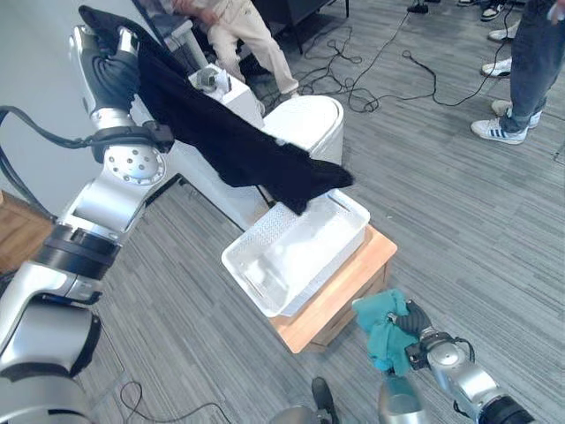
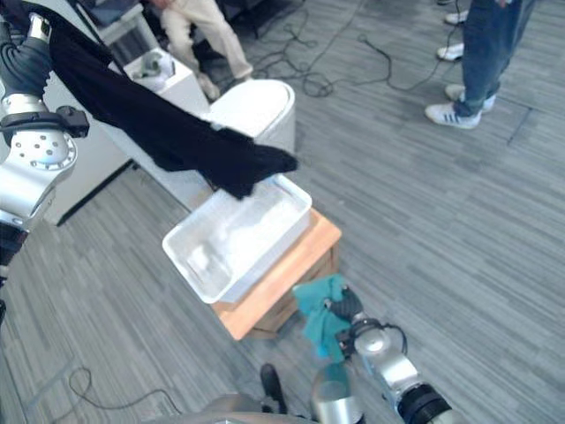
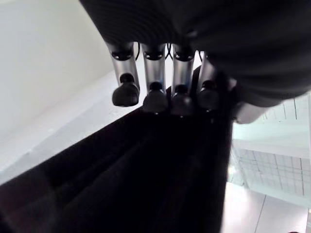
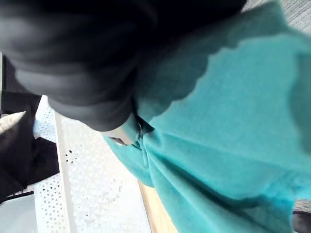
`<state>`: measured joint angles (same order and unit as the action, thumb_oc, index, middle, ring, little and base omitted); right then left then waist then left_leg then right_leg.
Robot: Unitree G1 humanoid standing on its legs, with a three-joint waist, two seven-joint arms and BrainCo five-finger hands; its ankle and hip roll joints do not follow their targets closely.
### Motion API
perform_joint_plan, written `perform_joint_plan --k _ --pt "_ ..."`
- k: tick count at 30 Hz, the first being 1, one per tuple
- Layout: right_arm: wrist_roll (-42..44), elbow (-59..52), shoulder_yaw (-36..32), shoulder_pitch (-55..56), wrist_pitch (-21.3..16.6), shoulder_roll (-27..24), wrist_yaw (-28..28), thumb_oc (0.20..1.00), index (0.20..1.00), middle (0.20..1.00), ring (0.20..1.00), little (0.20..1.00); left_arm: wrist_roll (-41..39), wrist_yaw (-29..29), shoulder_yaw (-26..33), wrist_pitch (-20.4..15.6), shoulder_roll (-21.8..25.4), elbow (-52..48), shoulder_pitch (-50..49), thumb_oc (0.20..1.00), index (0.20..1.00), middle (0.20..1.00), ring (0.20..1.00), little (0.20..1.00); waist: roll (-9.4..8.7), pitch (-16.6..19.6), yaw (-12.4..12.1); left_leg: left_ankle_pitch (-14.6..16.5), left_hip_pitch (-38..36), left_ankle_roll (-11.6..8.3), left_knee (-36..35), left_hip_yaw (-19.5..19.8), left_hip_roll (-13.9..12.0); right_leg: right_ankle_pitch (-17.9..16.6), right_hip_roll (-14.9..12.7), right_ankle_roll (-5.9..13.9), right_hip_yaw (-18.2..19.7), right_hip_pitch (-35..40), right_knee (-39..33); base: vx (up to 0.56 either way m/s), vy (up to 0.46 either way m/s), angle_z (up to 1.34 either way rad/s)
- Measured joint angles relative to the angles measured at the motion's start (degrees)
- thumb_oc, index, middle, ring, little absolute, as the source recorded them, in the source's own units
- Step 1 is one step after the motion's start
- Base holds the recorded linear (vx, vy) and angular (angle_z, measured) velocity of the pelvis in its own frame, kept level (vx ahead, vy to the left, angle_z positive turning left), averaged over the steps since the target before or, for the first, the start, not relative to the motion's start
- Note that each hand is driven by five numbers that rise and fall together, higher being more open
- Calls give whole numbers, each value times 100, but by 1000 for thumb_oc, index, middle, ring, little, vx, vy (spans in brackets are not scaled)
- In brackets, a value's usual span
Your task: Tidy up the quilt and then pick up the clothes from the bed and put them into the laundry hamper.
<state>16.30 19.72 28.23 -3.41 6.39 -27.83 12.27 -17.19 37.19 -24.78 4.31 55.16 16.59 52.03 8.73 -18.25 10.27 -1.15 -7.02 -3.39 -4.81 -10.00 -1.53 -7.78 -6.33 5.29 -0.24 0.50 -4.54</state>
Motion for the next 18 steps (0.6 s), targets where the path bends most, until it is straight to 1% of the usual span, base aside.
perform_joint_plan --k 2,4,10,14,18 --pt "0 4 -9 -10 -25 5 6 200 200 200 200 200 -1 -103 11 77 1 -133 1 200 200 200 200 200 -81 -56 -25 -1 13 1 12 30 -1 -1 -5 -1 -28 4 0 -43 -25 7" --pt "0 8 -14 -16 -30 23 18 200 200 200 200 200 0 -162 14 113 1 -282 7 200 200 200 200 200 -123 -83 -35 -1 51 2 13 105 2 -1 -10 -1 -89 3 1 -35 -22 15" --pt "3 145 -13 -259 -45 219 30 200 200 200 200 200 47 -667 12 258 3 -464 27 200 200 200 200 200 -194 -150 -147 -3 75 5 14 121 12 0 -23 -1 -118 -8 1 -1 -5 3" --pt "3 148 -13 -372 -94 273 41 200 200 200 200 200 46 -885 -12 264 2 -517 70 200 200 200 200 200 -264 -232 -162 -3 77 4 14 123 16 0 -26 -1 -123 -8 1 -18 -9 1" --pt "9 151 -20 -403 -146 274 128 200 200 200 200 200 38 -1120 -15 329 -32 -665 43 200 200 200 200 200 -272 -349 -161 -3 89 4 13 127 21 0 -7 -1 -126 -14 1 -25 -16 0"
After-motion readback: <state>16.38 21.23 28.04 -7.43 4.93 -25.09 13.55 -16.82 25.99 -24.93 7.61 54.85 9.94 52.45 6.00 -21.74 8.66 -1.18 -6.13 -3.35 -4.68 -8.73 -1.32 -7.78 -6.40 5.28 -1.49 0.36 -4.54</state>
